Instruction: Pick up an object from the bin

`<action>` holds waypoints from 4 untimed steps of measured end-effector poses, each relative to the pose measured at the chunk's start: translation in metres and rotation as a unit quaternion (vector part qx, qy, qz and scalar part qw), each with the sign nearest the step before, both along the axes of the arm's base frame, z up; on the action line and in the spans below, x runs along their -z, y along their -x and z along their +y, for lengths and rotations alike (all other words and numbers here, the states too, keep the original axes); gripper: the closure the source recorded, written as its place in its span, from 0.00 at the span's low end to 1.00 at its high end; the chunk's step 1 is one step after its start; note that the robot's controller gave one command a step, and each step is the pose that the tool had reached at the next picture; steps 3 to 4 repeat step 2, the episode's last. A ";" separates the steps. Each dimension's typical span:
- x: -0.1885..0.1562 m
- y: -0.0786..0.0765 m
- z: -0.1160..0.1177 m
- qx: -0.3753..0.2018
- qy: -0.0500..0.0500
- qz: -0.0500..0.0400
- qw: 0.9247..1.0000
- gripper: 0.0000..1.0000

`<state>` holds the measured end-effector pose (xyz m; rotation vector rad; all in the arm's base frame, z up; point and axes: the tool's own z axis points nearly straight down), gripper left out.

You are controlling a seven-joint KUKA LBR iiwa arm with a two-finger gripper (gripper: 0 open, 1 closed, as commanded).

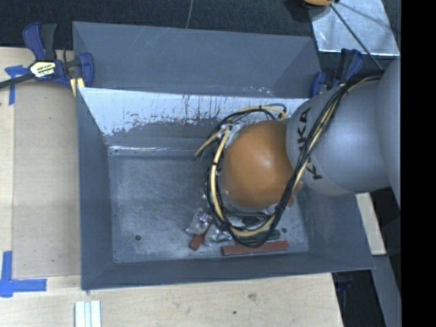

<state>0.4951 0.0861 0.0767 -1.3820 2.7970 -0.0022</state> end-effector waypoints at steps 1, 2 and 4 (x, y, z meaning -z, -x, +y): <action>0.000 0.000 0.000 0.000 0.000 0.000 1.000 1.00; -0.143 -0.005 -0.014 0.023 0.003 0.009 1.000 1.00; -0.143 -0.005 -0.014 0.023 0.003 0.009 1.000 1.00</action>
Offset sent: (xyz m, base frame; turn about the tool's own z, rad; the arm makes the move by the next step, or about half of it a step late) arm 0.0036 -0.0137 0.1427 0.0430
